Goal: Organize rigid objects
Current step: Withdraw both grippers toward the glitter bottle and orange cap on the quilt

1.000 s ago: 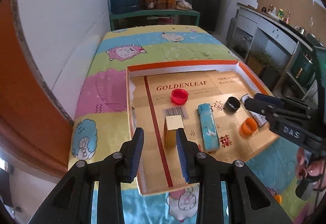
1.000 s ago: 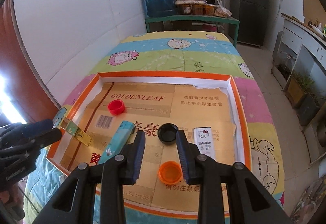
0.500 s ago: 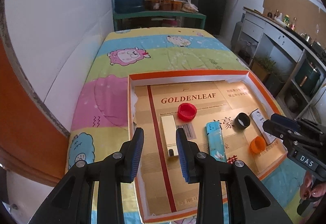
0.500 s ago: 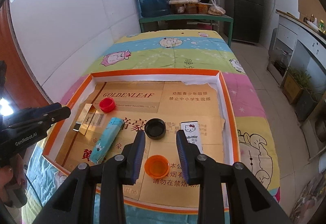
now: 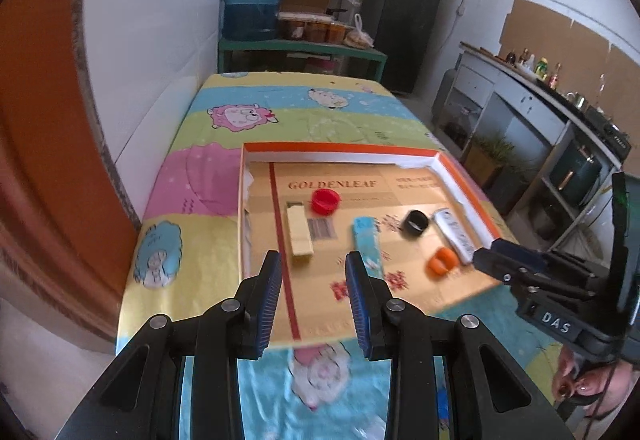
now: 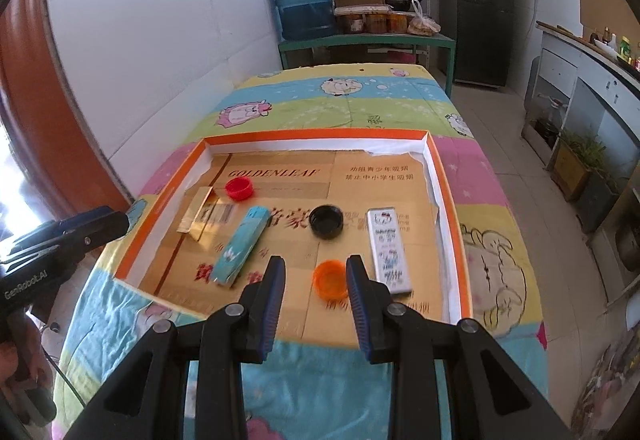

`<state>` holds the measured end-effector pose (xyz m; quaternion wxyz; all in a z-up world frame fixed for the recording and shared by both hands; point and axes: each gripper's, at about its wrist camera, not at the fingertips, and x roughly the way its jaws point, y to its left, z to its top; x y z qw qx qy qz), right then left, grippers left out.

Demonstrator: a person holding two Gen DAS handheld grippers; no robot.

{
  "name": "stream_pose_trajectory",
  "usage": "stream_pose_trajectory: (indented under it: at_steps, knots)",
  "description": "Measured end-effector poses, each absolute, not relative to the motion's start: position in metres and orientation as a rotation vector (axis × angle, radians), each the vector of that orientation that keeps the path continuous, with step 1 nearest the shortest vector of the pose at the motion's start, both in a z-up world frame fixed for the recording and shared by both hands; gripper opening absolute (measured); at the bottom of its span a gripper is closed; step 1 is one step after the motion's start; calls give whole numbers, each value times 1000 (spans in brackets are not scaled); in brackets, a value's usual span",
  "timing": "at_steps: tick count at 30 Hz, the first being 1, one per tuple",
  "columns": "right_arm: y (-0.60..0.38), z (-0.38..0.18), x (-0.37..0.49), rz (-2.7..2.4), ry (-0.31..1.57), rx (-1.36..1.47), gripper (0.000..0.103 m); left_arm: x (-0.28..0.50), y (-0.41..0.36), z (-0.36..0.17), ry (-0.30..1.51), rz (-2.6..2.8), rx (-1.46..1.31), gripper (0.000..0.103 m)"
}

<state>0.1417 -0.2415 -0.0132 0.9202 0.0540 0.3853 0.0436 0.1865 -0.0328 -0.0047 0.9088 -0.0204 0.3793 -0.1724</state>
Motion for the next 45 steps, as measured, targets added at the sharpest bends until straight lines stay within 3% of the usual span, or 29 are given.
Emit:
stream_pose_trajectory:
  at_steps: [8,12,21,26,45]
  knots:
    - [-228,-4,98,84,773,95,32,140,-28,2,770,-371,-80,34]
    - [-223,-1,77,82,755,89,40,120,-24,1,772,-373,-105,34]
    - [-213,0,41,83,731,85,41,84,-29,-8,763,-352,-100,34]
    - [-215,-4,28,82,737,99,49,69,-36,-13,763,-349,-96,34]
    - [-224,-45,-8,43,793,115,49,42,-55,-38,815,-367,-59,39]
